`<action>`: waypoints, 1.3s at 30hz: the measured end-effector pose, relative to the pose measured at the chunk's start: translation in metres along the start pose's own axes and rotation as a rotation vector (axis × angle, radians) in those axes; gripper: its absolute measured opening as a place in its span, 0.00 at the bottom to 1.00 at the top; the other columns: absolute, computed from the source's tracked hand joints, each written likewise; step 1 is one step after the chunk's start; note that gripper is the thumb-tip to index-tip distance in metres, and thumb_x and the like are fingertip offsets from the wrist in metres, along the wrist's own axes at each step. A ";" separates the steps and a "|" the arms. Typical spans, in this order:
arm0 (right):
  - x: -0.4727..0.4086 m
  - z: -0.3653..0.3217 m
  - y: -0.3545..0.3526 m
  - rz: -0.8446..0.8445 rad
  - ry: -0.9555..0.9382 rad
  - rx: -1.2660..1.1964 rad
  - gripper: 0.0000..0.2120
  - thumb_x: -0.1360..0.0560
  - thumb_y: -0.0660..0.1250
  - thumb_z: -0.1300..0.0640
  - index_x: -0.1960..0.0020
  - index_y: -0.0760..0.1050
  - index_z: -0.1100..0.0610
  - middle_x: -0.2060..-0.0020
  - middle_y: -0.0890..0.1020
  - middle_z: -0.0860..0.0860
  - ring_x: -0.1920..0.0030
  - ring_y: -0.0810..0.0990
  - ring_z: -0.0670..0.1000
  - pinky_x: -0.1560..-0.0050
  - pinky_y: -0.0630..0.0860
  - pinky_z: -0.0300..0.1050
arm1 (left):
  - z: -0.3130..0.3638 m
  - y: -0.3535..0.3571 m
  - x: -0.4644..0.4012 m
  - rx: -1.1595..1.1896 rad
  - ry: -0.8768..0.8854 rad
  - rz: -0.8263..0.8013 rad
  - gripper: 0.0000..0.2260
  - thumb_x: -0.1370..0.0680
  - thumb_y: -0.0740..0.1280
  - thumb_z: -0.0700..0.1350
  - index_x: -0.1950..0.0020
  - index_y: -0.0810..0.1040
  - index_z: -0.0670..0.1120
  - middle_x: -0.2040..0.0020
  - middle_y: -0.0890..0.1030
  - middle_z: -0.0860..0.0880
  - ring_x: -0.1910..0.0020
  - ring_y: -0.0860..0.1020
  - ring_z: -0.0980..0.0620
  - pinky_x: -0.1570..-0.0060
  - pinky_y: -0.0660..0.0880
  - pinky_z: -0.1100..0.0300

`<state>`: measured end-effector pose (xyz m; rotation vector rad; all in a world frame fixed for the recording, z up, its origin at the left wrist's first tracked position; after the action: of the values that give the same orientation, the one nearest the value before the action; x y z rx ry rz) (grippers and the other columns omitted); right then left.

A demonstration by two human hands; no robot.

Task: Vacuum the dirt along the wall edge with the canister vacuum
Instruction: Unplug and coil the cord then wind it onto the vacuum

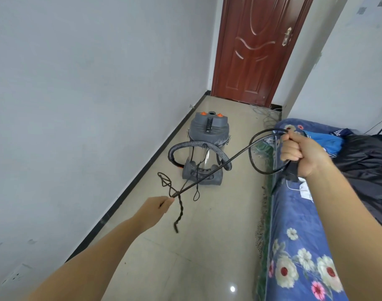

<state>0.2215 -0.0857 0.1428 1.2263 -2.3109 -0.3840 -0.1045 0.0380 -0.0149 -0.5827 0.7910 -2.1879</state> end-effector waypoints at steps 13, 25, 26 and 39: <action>0.046 0.137 0.122 -0.451 -0.031 1.434 0.16 0.17 0.52 0.52 0.56 0.70 0.61 0.72 0.81 0.49 0.73 0.78 0.47 0.64 0.77 0.45 | 0.149 -0.003 0.018 -0.390 0.369 -0.139 0.14 0.18 0.61 0.49 0.60 0.77 0.44 0.67 0.70 0.55 0.66 0.68 0.55 0.66 0.58 0.63; 0.069 -0.011 0.066 -0.347 0.017 0.446 0.13 0.27 0.62 0.48 0.65 0.70 0.56 0.84 0.60 0.42 0.84 0.52 0.40 0.84 0.52 0.30 | 0.059 -0.021 -0.009 0.213 0.167 0.183 0.20 0.20 0.64 0.49 0.69 0.60 0.49 0.74 0.61 0.56 0.74 0.60 0.59 0.72 0.57 0.66; 0.068 -0.022 0.058 -0.328 0.002 0.352 0.13 0.26 0.61 0.49 0.65 0.70 0.56 0.84 0.59 0.41 0.82 0.49 0.41 0.84 0.51 0.32 | 0.054 -0.016 -0.010 0.171 0.150 0.175 0.20 0.19 0.62 0.49 0.68 0.60 0.48 0.73 0.61 0.55 0.74 0.60 0.59 0.72 0.57 0.65; 0.037 0.020 0.092 -0.142 -0.057 0.023 0.17 0.16 0.53 0.52 0.61 0.66 0.58 0.70 0.84 0.56 0.68 0.85 0.52 0.71 0.79 0.39 | 0.118 0.009 0.065 -0.470 0.114 -0.413 0.22 0.17 0.49 0.58 0.62 0.68 0.45 0.65 0.70 0.51 0.68 0.68 0.55 0.68 0.62 0.62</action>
<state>0.1293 -0.0649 0.1791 1.4130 -2.2879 -0.4482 -0.0692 -0.0581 0.0731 -0.9255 1.3652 -2.4285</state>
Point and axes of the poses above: each hand's wrist, its own x-axis away from the middle knuckle, its own y-axis out of the palm, z = x × y, the point moved 8 cm from there along -x, towards the middle knuckle
